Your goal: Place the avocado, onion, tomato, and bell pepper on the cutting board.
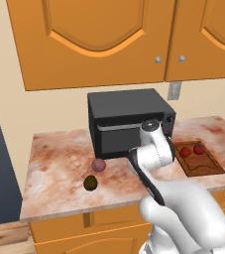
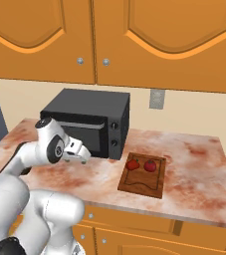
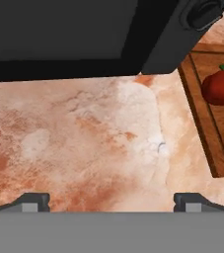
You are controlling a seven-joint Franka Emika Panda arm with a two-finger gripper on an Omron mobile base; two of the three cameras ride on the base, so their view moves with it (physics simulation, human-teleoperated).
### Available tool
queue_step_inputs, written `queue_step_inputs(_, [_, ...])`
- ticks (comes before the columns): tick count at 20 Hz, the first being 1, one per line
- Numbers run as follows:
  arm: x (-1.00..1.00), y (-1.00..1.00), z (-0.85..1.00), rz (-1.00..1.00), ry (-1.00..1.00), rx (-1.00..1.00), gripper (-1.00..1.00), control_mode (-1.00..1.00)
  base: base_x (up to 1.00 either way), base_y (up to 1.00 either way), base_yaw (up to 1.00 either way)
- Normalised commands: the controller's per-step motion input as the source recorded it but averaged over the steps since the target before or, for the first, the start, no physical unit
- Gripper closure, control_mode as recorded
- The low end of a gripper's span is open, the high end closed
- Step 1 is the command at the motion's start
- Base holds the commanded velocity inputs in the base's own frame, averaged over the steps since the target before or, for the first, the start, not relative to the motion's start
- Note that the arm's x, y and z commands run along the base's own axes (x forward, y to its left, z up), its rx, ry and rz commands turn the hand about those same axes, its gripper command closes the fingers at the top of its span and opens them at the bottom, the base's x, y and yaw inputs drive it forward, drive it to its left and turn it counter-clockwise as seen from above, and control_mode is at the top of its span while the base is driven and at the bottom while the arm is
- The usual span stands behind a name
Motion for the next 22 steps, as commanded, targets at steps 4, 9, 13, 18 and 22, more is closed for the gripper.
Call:
queue_step_inputs(4, [0.28, 0.94, 0.02, -0.01, 0.06, -0.03, -1.00, -1.00, 0.00, 0.00, 0.00])
queue_step_inputs(9, [0.33, 0.85, 0.00, 0.00, 0.02, 0.02, -1.00, -1.00, 0.00, 0.00, 0.00])
queue_step_inputs(13, [0.37, 0.86, 0.02, 0.00, 0.03, 0.04, -1.00, -1.00, 0.00, 0.00, 0.00])
queue_step_inputs(18, [0.21, 0.63, 0.15, 0.00, 0.01, 0.04, -1.00, -1.00, 0.00, 0.00, 0.00])
queue_step_inputs(22, [-0.01, 0.13, 0.11, 0.05, 0.00, 0.11, -1.00, -1.00, 0.00, 0.00, 0.00])
